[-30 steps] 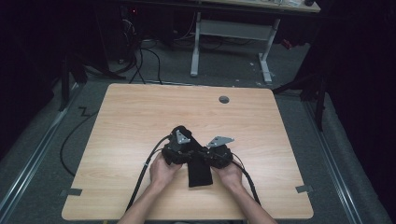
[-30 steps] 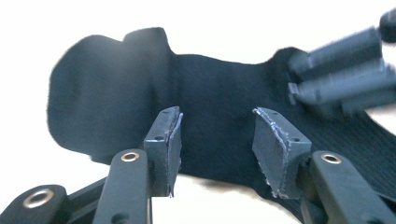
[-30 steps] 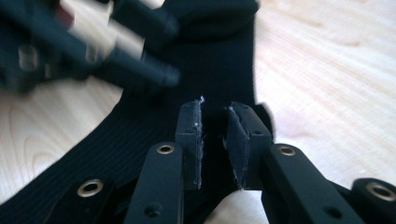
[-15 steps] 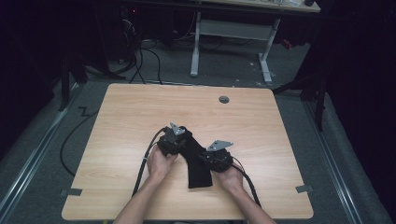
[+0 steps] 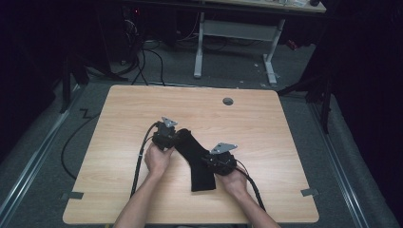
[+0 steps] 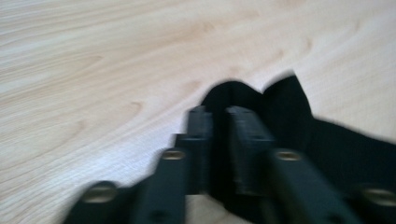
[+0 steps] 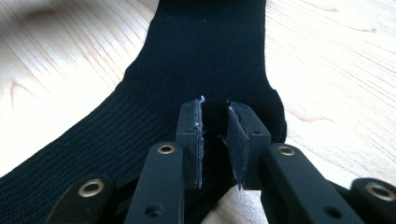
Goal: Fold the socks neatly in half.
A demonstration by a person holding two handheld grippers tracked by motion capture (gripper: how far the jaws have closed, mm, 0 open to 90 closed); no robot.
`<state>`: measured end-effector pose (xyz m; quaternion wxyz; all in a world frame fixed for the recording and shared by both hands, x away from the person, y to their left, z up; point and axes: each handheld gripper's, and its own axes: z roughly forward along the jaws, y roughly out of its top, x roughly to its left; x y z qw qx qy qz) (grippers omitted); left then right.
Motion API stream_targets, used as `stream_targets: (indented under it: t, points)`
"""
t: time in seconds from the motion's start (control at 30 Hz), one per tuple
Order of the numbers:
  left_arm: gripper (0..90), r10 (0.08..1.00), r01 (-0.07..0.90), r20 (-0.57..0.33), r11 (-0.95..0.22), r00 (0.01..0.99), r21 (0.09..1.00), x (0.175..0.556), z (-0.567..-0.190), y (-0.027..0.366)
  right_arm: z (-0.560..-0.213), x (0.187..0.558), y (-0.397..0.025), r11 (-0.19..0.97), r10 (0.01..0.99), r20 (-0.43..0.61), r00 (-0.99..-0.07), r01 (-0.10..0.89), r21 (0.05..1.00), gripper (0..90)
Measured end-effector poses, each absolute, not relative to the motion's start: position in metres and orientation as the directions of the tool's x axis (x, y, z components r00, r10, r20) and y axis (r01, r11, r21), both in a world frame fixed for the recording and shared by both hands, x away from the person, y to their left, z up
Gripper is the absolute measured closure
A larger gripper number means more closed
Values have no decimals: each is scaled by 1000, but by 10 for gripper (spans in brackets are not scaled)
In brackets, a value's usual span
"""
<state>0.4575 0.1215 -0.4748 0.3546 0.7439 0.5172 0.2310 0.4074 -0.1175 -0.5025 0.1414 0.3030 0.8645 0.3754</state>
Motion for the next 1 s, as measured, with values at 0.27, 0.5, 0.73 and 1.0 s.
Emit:
stream_targets:
  t: [0.27, 0.5, 0.73, 1.0]
  points:
    - [533, 857, 509, 32, -335, 515, 793, 433, -460, 105, -503, 408, -118, 532, 629, -13, -777, 419, 736, 752]
    - [648, 831, 526, 90, -428, 550, 735, 436, -476, 83, -503, 408, -118, 536, 628, -17, -778, 416, 735, 753]
    - [888, 873, 582, 95, -397, 479, 710, 454, -478, 95, -502, 406, -118, 542, 627, -25, -779, 413, 732, 753]
    - [616, 929, 625, 67, -296, 363, 722, 467, -476, 125, -503, 406, -118, 539, 627, -21, -778, 415, 733, 753]
